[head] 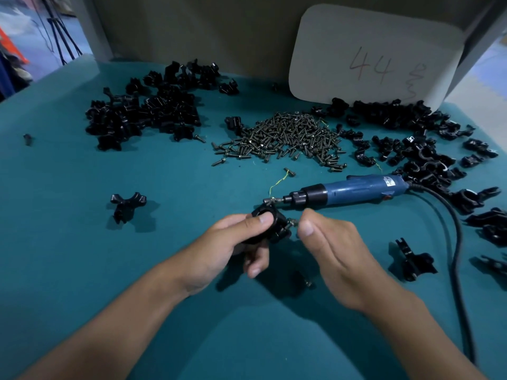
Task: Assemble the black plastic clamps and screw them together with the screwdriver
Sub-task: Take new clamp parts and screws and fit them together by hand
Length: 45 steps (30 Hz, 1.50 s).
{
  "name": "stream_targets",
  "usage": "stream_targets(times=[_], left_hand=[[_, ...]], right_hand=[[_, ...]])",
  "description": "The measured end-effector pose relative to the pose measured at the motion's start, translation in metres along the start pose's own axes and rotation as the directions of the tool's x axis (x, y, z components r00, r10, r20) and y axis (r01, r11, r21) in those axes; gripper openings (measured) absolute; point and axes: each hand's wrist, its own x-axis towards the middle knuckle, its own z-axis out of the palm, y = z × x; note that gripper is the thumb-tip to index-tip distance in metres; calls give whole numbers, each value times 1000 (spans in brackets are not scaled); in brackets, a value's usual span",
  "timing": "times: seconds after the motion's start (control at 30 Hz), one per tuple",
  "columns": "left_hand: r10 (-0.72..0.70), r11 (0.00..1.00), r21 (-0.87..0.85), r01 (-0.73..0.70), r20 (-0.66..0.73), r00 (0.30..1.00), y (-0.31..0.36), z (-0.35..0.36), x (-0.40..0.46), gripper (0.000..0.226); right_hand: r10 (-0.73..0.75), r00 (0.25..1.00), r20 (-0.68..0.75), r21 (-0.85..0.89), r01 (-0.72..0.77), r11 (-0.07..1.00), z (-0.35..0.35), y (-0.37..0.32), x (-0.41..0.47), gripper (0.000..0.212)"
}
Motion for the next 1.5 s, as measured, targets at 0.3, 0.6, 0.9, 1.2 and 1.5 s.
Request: stream_targets(times=[0.3,0.6,0.9,1.2,1.5], left_hand=[[149,982,-78,-174,-255,955,-13,25,2,35],[228,972,85,-219,-124,966,-16,32,-1,58],[236,965,142,-221,-95,967,-14,32,-4,44],[234,962,164,-217,-93,968,-12,29,-5,54],[215,969,147,-201,-87,973,-11,30,-6,47]], right_hand=[[74,985,-154,58,-66,996,12,8,3,30],[-59,938,-341,-16,57,998,17,1,6,29],[-77,928,-366,-56,61,997,20,4,6,28],[-60,934,-352,-51,45,998,21,4,5,31],[-44,937,-346,-40,32,999,20,3,4,27]])
